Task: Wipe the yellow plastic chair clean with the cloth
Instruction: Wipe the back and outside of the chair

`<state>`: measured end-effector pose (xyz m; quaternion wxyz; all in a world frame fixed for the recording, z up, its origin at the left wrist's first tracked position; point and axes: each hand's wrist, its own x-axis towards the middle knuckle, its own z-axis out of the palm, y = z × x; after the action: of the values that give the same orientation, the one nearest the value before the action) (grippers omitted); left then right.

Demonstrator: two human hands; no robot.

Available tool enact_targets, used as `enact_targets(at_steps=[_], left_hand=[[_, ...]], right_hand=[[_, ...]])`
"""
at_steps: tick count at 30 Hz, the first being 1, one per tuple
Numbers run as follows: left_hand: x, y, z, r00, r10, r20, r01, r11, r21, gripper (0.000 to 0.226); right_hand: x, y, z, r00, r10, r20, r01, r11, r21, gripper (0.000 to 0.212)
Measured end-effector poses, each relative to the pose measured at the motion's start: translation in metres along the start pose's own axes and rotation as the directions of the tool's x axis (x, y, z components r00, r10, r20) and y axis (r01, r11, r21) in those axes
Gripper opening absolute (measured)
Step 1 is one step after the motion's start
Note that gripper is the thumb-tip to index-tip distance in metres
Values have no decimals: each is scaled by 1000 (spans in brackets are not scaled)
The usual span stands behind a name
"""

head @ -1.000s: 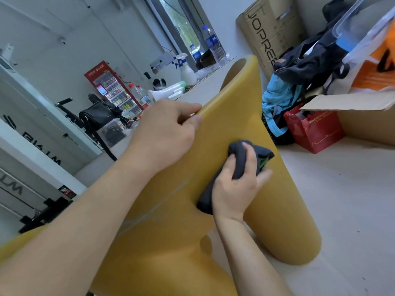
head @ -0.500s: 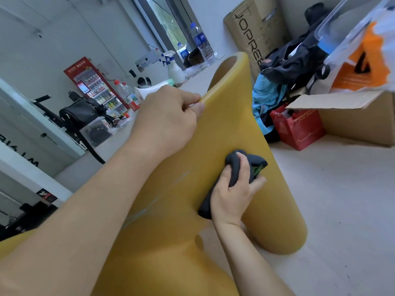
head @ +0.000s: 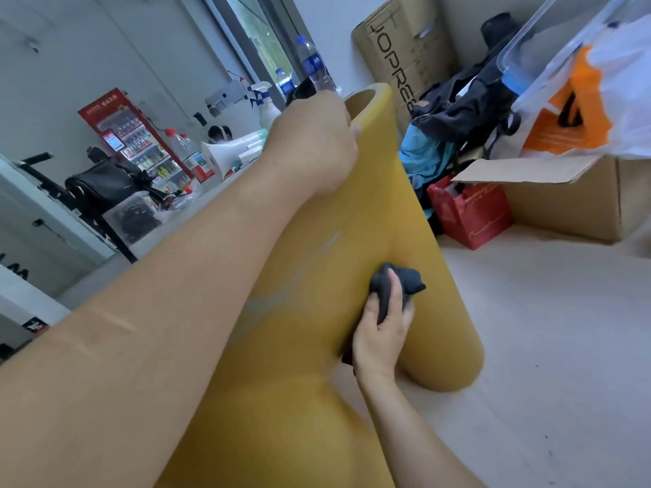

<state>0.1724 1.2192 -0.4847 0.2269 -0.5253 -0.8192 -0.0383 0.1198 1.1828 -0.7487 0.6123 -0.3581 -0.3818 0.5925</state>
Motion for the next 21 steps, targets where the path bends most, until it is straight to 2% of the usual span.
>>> enact_targets(at_steps=[2,3,4,5,7,8,10,11,13,15,16,17,19,21], left_hand=[[-1,0,0,1000,5,6,-5,1000,-4,33],[-2,0,1,1000,3,7,-3,1000,-11,34],[-2,0,1,1000,-2,4,2,1000,-11,33],[-1,0,2,1000,3,-6,-3,1000,-7,32],[3,0,3,1000,8,-31,-8,1000,2,30],[3,0,3,999,2,-35,-2,1000,11,29],[1,0,1,999,40,-13,-38,994,103,27],[-1,0,-1,998,66,18,-68,983,169,25],[-8,-5,-7,991,39,130,-65,977,204,33],[-14,-13,-13,971,-10,240,1,999,36,41],[-16,-16,-14,965,-10,261,31,997,-75,42],[-16,-18,-14,966,-7,260,52,985,-167,41],[-14,-19,-13,974,1,228,58,966,-253,37],[-14,-18,-13,986,-2,167,61,935,-350,34]], right_hand=[[8,-11,0,992,128,5,-129,991,29,41],[15,-27,0,991,130,17,-131,991,37,41],[24,-50,1,997,68,45,-70,996,60,41],[33,-79,2,996,-57,72,50,994,95,42],[54,-132,7,931,-357,73,345,929,137,47],[59,-145,12,893,-446,55,436,889,142,48],[54,-129,18,875,-485,-6,483,870,101,44],[45,-105,18,908,-418,-44,420,904,78,42],[27,-60,11,986,-146,-84,153,985,80,41],[19,-47,4,983,169,-73,-158,978,138,41],[19,-57,5,972,230,-49,-222,966,135,40],[20,-75,8,980,198,-22,-194,973,121,40],[19,-128,13,995,-103,-20,105,986,129,39],[19,-162,18,912,-409,-21,409,904,125,34]])
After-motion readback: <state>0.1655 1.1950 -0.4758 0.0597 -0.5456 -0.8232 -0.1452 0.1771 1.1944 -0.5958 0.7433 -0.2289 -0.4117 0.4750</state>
